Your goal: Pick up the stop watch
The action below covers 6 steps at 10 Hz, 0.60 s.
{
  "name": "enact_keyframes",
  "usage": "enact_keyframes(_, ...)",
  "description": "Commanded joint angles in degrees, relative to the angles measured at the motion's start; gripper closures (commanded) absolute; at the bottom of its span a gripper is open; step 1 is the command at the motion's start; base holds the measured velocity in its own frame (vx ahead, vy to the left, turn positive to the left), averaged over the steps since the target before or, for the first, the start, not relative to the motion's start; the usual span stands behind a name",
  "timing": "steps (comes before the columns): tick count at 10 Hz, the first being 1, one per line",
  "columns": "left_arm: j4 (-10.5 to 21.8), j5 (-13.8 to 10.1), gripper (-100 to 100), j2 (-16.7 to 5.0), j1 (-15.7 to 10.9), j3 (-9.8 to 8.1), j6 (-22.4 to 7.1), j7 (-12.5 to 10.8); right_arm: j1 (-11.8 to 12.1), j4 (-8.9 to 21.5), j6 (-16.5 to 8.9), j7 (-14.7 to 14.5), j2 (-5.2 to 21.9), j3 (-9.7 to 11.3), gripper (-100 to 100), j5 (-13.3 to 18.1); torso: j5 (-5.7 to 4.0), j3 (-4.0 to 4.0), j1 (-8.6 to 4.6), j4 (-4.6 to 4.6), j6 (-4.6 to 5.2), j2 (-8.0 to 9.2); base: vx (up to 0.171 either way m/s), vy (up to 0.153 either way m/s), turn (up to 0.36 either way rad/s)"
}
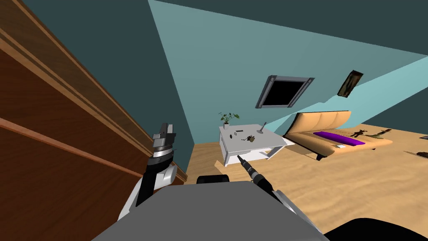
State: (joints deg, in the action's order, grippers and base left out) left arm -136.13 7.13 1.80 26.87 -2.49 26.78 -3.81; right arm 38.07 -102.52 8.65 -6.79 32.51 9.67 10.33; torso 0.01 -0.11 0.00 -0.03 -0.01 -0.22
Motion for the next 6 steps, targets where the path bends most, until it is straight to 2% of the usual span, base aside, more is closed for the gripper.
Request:
enact_keyframes(1,0.0,0.0,0,0.0,0.0,0.00,0.0,0.0,-0.2,1.8,-0.3,0.1,0.9,0.2,-100,0.4,0.00,0.00,0.00,0.00,0.00,0.00,0.057,0.021,0.092)
enact_keyframes(4,0.0,0.0,0,0.0,0.0,0.00,0.0,0.0,-0.8,6.8,-2.1,0.0,4.4,0.9,-100,2.5,0.00,-0.05,-0.04,-0.02,0.00,-0.08,0.091,0.020,0.262)
enact_keyframes(5,0.0,0.0,0,0.0,0.0,0.00,0.0,0.0,-0.8,7.2,-2.1,0.0,4.4,0.9,-100,2.5,-0.01,-0.11,-0.06,-0.04,-0.01,-0.19,0.090,-0.018,0.092)
enact_keyframes(6,0.0,0.0,0,0.0,0.0,-0.01,0.0,0.0,-1.1,9.0,-2.7,0.0,5.5,1.1,-100,3.3,-0.03,-0.08,-0.14,-0.04,0.04,-0.12,0.087,-0.019,0.168)
